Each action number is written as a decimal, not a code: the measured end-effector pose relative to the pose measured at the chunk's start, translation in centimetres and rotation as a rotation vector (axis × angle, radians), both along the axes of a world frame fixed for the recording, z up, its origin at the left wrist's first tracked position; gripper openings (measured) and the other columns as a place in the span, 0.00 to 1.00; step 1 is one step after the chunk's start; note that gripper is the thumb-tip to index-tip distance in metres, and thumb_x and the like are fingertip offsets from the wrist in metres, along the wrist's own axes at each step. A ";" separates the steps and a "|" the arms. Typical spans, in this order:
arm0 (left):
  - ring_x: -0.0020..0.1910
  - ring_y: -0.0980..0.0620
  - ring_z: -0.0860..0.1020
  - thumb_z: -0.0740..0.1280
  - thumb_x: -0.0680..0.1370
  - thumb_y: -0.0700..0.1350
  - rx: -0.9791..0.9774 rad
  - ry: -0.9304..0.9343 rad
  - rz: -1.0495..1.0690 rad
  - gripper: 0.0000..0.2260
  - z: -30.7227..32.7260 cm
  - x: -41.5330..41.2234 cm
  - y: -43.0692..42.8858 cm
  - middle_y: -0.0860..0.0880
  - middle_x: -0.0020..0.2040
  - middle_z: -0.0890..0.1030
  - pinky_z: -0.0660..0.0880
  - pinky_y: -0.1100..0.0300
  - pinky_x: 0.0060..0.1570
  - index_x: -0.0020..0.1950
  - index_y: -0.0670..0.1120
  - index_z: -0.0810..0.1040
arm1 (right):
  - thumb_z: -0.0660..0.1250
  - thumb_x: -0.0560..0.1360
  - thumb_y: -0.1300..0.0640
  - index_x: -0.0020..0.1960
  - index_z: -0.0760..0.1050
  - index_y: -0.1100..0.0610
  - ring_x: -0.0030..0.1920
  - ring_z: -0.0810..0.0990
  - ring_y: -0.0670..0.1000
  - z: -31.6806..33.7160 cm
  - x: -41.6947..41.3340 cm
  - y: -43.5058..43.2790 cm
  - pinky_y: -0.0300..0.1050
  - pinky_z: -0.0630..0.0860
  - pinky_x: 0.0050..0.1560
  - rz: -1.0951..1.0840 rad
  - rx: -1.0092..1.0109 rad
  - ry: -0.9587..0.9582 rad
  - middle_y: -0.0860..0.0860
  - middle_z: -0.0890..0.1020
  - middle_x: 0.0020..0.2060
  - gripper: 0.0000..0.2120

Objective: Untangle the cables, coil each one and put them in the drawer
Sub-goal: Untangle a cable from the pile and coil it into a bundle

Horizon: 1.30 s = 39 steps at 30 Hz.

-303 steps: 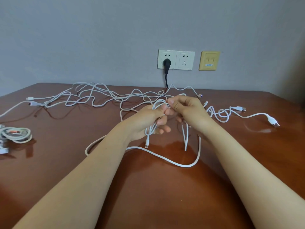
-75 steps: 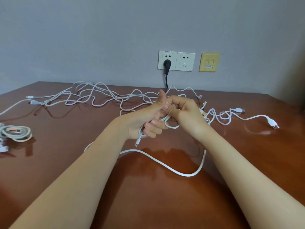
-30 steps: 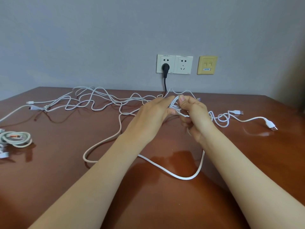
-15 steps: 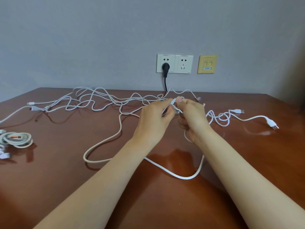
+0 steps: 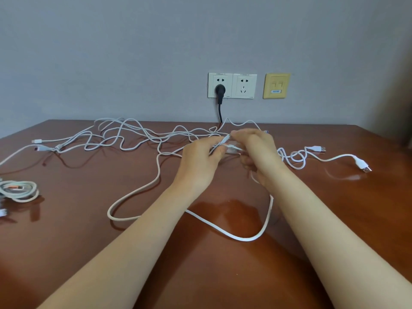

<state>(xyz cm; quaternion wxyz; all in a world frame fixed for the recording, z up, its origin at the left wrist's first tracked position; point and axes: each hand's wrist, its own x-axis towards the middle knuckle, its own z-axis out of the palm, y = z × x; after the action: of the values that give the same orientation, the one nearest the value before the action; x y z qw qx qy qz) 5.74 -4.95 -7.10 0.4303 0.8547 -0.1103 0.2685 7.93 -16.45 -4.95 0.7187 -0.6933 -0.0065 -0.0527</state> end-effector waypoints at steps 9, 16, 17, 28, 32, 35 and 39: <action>0.23 0.61 0.67 0.64 0.78 0.47 -0.010 0.251 -0.255 0.15 0.2 0.3 1.2 0.57 0.21 0.72 0.65 0.67 0.31 0.31 0.52 0.75 | 0.64 0.73 0.72 0.42 0.76 0.55 0.32 0.75 0.45 1.3 -1.1 -2.4 0.35 0.71 0.36 0.295 -0.299 -0.330 0.56 0.74 0.35 0.12; 0.26 0.61 0.67 0.63 0.79 0.43 -0.166 0.317 -0.508 0.09 0.7 -0.2 0.9 0.53 0.30 0.76 0.67 0.70 0.32 0.45 0.43 0.81 | 0.66 0.71 0.70 0.40 0.77 0.56 0.28 0.78 0.44 0.7 -0.2 -3.7 0.36 0.75 0.33 0.274 -0.094 -0.195 0.46 0.81 0.28 0.09; 0.25 0.61 0.67 0.62 0.79 0.42 -0.198 0.304 -0.515 0.09 0.8 -0.2 0.9 0.56 0.28 0.75 0.66 0.71 0.31 0.41 0.47 0.80 | 0.66 0.71 0.70 0.40 0.77 0.56 0.28 0.77 0.46 0.5 -0.2 -3.6 0.36 0.75 0.31 0.287 -0.065 -0.156 0.46 0.81 0.27 0.09; 0.22 0.62 0.67 0.63 0.79 0.39 -0.511 0.240 -0.328 0.06 0.2 1.4 2.3 0.52 0.30 0.76 0.65 0.71 0.26 0.54 0.47 0.71 | 0.62 0.76 0.56 0.46 0.80 0.59 0.38 0.76 0.53 -2.2 0.8 0.7 0.44 0.70 0.39 0.010 -0.723 -0.362 0.53 0.78 0.35 0.10; 0.22 0.61 0.66 0.60 0.80 0.37 -0.516 0.203 -0.363 0.07 0.4 1.4 1.9 0.49 0.33 0.73 0.64 0.70 0.26 0.56 0.43 0.73 | 0.55 0.79 0.52 0.50 0.77 0.57 0.47 0.76 0.59 -2.3 -0.4 1.1 0.45 0.65 0.41 0.068 -1.034 -0.465 0.56 0.78 0.40 0.14; 0.21 0.62 0.68 0.60 0.80 0.37 -0.507 0.192 -0.275 0.05 0.3 1.7 2.1 0.48 0.34 0.73 0.65 0.71 0.26 0.54 0.41 0.73 | 0.53 0.81 0.53 0.55 0.73 0.56 0.50 0.76 0.62 -1.8 -1.7 1.5 0.45 0.63 0.41 0.144 -1.265 -0.593 0.59 0.79 0.47 0.13; 0.22 0.64 0.72 0.62 0.79 0.39 -0.378 0.242 -0.176 0.05 0.0 2.2 2.5 0.50 0.35 0.75 0.66 0.73 0.25 0.53 0.40 0.75 | 0.50 0.82 0.52 0.63 0.72 0.54 0.57 0.75 0.59 -0.8 -2.5 1.7 0.45 0.64 0.43 0.138 -1.466 -0.737 0.54 0.75 0.59 0.15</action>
<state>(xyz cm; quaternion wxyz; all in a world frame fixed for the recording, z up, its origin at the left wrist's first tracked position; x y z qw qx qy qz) 7.97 -2.43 -7.09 0.6144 0.7721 -0.0797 0.1414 5.46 -14.75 -5.78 0.0369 -0.9228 -0.3174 -0.2151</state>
